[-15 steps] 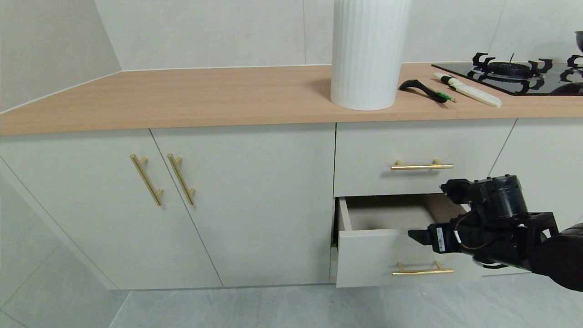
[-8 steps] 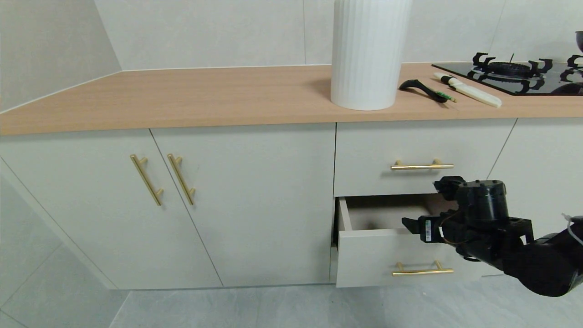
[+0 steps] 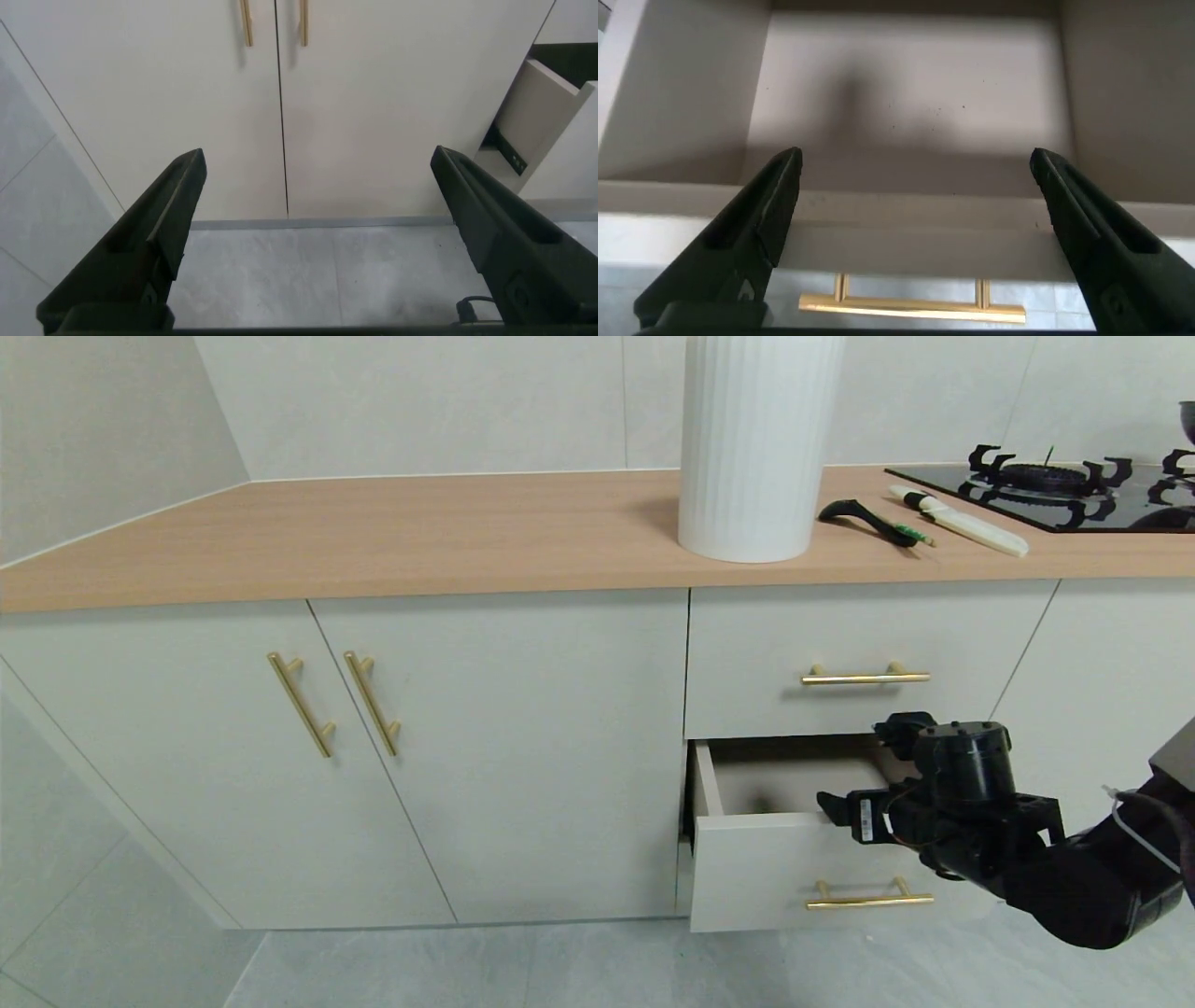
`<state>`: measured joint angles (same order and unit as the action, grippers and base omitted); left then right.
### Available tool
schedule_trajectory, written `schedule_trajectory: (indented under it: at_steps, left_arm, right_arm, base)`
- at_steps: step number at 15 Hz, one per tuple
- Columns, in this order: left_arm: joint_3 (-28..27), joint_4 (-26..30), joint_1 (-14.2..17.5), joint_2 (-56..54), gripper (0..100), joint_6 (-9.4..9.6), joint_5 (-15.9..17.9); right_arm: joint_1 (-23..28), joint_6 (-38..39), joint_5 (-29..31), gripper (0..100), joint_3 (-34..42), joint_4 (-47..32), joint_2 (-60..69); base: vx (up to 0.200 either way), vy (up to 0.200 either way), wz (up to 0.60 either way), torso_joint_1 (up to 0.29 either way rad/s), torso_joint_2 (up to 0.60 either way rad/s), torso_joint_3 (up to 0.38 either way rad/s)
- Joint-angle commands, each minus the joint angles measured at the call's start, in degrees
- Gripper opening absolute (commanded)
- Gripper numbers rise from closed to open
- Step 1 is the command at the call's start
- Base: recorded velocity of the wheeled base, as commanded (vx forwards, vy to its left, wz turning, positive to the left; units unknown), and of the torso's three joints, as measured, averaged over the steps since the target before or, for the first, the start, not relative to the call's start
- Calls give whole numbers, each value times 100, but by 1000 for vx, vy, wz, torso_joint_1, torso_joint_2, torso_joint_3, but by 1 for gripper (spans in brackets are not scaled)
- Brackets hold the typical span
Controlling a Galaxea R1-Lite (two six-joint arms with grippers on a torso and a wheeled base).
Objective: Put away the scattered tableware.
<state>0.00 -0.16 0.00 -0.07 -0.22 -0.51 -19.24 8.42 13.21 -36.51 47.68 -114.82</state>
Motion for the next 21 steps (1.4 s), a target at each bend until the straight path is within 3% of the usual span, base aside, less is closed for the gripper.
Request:
schedule_trajectory:
  at_steps: [1,5,10,16,21]
  left_arm:
    - [0,-2,0,7,100,-4,-2]
    - [0,-2,0,7,100,-4,-2]
    - [0,-2,0,7,100,-4,-2]
    - [0,-2,0,7,100,-4,-2]
    - [0,-2,0,7,100,-4,-2]
  right_arm:
    - [-10,-7,-3,100,56,-22,-5]
    - [-10,-16,-12,100,118,-118,92]
    - [-45,-78,-82,100,118,-1024,575]
    - [-98,-113,-574,100,-23,-2527,1129]
    - [-186,-702,-715,100,-155,-4003,1428]
  base:
    - [0,0,0,0,0,0]
    - [0,0,0,0,0,0]
    - [0,0,0,0,0,0]
    - [0,0,0,0,0,0]
    - [0,0,0,0,0,0]
